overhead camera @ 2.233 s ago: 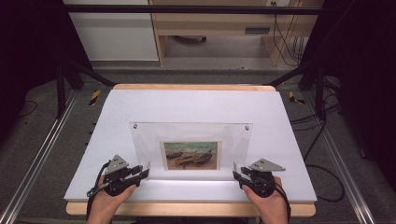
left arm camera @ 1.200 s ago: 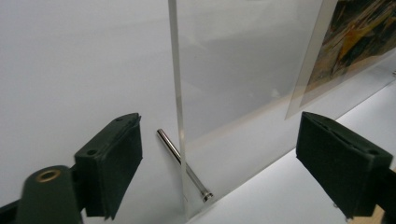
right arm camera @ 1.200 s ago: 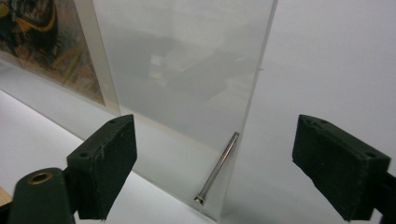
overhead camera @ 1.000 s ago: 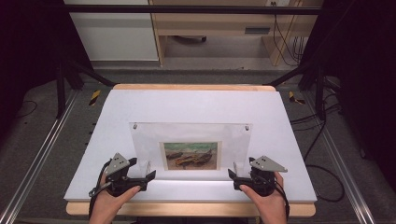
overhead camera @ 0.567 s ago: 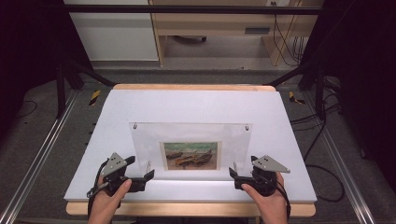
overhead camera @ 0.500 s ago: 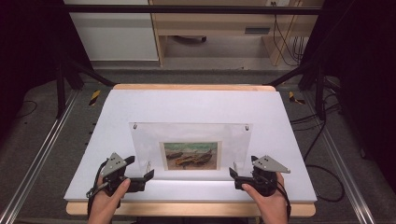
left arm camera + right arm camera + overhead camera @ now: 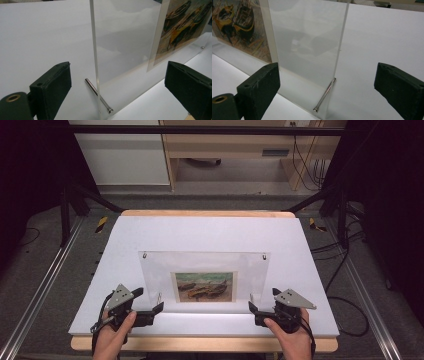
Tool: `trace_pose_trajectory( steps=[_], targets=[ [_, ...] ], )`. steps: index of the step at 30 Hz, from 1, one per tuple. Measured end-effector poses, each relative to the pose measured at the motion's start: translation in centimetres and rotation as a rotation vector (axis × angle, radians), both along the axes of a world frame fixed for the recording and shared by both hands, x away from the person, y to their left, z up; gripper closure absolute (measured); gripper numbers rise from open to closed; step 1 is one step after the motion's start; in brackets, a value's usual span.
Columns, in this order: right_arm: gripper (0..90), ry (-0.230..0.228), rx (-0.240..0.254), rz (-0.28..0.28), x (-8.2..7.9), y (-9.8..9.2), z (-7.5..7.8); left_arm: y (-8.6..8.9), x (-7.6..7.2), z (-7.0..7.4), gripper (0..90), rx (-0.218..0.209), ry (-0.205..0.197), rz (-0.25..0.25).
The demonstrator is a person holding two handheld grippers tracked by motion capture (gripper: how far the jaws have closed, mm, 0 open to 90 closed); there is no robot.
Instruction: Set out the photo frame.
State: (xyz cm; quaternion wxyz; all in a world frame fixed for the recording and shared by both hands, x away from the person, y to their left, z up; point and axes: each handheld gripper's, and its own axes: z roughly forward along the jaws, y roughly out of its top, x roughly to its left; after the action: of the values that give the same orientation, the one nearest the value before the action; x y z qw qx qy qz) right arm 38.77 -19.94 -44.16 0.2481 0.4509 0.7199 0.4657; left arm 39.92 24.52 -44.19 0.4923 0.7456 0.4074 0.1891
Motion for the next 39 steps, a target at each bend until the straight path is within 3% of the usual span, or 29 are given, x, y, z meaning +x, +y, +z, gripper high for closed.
trace_pose_trajectory(
  steps=[14,22,28,39],
  targets=[
    [6.7,-0.002,0.002,-0.023,-1.0,-1.4,0.0,1.3,-0.7,0.2,8.0,0.003,-0.013,0.021],
    [6.8,0.003,0.006,-0.043,-1.5,-2.3,-0.1,1.8,-1.1,0.2,8.6,0.033,-0.029,0.025],
    [6.9,0.018,0.016,-0.058,-1.7,-3.0,-0.1,2.2,-1.2,0.2,9.2,0.072,-0.066,0.030],
    [7.5,0.018,0.022,-0.098,-2.0,-4.2,-0.2,4.0,-0.9,0.1,9.3,0.081,-0.082,0.102]
  ],
)
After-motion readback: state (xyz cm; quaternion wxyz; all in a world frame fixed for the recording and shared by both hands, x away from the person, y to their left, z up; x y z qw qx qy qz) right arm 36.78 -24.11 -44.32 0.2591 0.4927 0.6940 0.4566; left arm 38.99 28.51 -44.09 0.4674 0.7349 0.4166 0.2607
